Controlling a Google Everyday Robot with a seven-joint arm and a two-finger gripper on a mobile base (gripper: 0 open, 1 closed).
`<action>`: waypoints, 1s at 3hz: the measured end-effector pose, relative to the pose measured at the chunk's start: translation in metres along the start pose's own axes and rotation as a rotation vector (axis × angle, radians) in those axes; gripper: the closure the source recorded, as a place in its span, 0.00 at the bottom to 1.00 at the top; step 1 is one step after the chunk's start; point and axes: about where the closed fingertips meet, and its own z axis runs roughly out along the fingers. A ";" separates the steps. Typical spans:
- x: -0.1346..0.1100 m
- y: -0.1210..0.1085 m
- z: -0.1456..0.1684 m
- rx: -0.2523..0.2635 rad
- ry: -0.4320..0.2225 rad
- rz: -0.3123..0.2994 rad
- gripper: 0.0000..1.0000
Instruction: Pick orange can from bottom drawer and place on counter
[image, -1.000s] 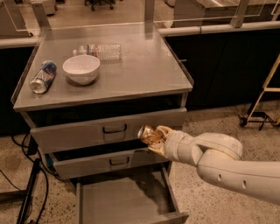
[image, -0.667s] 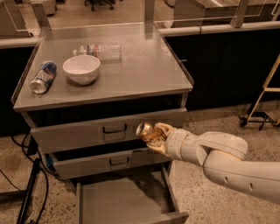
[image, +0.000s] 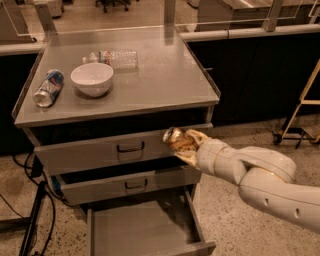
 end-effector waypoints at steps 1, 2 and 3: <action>-0.003 -0.035 -0.014 0.114 -0.012 0.021 1.00; -0.011 -0.061 -0.025 0.210 -0.050 0.030 1.00; -0.012 -0.064 -0.023 0.224 -0.045 0.037 1.00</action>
Offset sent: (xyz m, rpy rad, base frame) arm 0.0312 -0.0383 0.0558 0.1168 -0.2339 -0.2391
